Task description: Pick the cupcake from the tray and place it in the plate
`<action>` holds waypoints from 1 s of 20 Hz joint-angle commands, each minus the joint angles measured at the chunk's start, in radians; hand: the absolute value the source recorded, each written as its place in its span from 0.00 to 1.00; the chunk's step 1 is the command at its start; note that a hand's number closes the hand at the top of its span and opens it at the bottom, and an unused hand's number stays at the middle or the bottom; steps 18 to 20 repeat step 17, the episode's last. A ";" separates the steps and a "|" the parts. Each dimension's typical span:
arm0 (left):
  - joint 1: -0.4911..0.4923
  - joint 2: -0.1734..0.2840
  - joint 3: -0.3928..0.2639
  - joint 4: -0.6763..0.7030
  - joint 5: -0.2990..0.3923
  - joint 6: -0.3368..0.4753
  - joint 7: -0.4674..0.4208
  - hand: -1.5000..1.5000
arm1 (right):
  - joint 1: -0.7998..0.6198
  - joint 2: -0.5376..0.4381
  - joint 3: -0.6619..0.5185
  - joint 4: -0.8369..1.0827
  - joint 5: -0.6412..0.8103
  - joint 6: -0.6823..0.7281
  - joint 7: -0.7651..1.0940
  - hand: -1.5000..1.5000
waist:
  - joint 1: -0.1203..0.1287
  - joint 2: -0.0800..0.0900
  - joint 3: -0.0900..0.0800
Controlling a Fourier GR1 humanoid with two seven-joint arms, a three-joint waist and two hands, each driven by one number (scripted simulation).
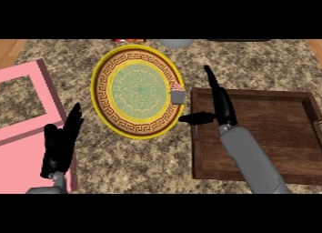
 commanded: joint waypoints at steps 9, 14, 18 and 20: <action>-0.038 0.000 0.030 0.005 0.010 -0.011 0.020 0.50 | 0.073 -0.078 -0.120 -0.097 0.022 0.013 0.024 0.00 | -0.005 0.000 0.000; -0.005 0.006 0.033 -0.023 0.010 -0.029 0.018 0.50 | 0.044 -0.060 -0.171 0.013 0.042 0.022 -0.053 0.00 | 0.000 0.001 0.000; -0.037 -0.037 0.005 0.050 -0.033 0.020 0.000 0.50 | 0.028 -0.068 -0.170 0.010 0.071 0.013 -0.015 0.00 | -0.002 0.001 0.000; -0.037 -0.037 0.005 0.050 -0.033 0.020 0.000 0.50 | 0.028 -0.068 -0.170 0.010 0.071 0.013 -0.015 0.00 | -0.002 0.001 0.000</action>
